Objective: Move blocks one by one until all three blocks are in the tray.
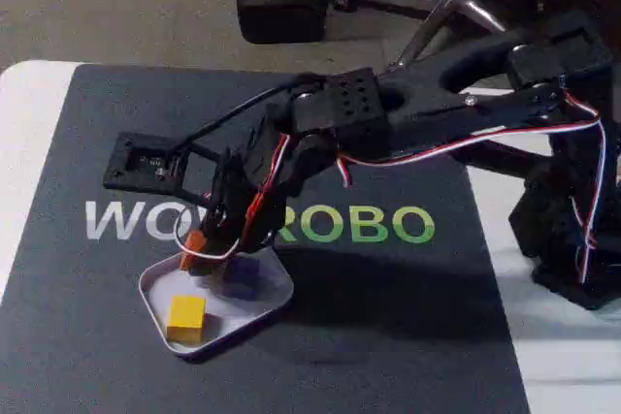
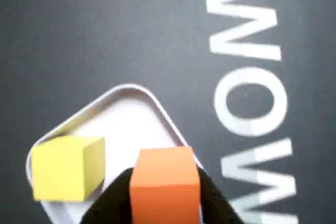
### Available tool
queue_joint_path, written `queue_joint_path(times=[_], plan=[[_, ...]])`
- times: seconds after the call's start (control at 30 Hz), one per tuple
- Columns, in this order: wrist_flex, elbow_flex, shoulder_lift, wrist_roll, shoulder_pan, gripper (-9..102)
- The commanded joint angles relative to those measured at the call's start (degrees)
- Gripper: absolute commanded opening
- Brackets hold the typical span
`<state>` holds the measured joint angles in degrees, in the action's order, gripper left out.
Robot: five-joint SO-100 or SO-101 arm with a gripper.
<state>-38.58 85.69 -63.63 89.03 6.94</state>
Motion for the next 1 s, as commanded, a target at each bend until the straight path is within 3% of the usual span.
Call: queue_joint_path(times=[0.0,0.37,0.97], plan=[[1.1,-1.2,-0.7,0.4,0.3,-4],[0.6,-0.7,-1.9,3.6,1.1,14],[0.4,8.6,-17.4,6.0,1.8,20]])
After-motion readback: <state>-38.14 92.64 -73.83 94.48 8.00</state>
